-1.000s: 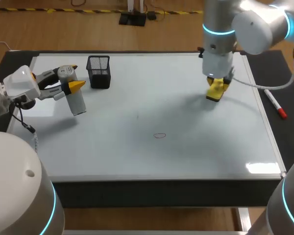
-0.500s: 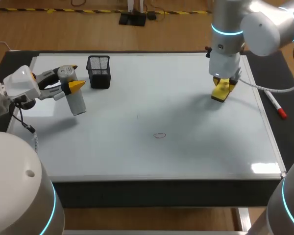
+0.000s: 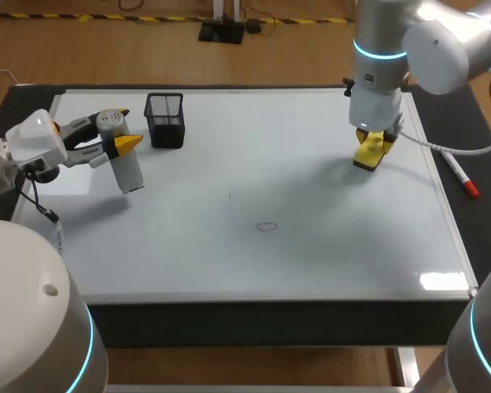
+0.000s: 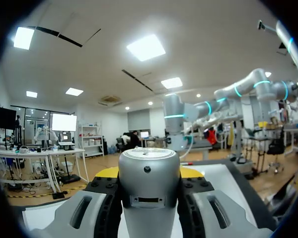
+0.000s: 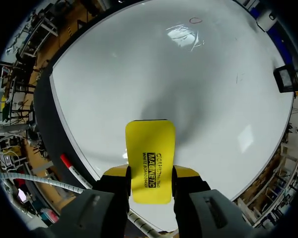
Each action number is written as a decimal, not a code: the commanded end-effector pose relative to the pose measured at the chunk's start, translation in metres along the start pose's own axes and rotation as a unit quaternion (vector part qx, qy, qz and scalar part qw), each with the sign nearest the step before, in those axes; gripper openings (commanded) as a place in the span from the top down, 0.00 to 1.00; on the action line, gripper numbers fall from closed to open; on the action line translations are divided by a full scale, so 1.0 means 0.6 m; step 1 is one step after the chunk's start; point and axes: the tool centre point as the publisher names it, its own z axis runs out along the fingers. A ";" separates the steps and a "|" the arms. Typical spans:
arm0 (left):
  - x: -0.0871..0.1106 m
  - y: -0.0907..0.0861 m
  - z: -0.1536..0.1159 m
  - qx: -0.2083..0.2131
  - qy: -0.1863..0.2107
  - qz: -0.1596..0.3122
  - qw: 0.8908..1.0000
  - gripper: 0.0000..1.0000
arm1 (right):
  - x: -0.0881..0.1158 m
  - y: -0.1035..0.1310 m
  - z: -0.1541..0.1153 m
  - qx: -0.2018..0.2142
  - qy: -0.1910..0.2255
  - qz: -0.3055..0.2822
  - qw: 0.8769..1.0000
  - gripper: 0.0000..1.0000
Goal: Pick up the inspection probe, press it on each red-marked spot on the whiteboard one by one, put down the probe, pick up the eraser, and wipe off all the red marks.
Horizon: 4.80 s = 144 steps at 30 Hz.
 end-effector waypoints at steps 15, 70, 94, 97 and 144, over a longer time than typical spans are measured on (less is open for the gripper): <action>0.119 0.001 0.053 0.019 0.106 0.004 0.994 1.00 | 0.001 -0.001 -0.001 0.001 0.001 -0.001 1.000 1.00; 0.349 0.054 0.329 0.054 0.307 -0.063 0.948 1.00 | 0.001 -0.001 -0.001 0.001 0.001 -0.001 1.000 1.00; 0.346 0.083 0.336 0.044 0.307 -0.072 0.948 1.00 | 0.001 -0.001 -0.001 0.001 0.001 -0.001 1.000 1.00; 0.346 0.083 0.337 0.041 0.308 -0.071 0.948 1.00 | 0.001 -0.001 -0.001 0.001 0.001 -0.001 1.000 1.00; 0.255 0.001 0.244 0.008 0.255 -0.013 0.967 1.00 | 0.001 -0.001 -0.001 0.001 0.001 -0.001 1.000 1.00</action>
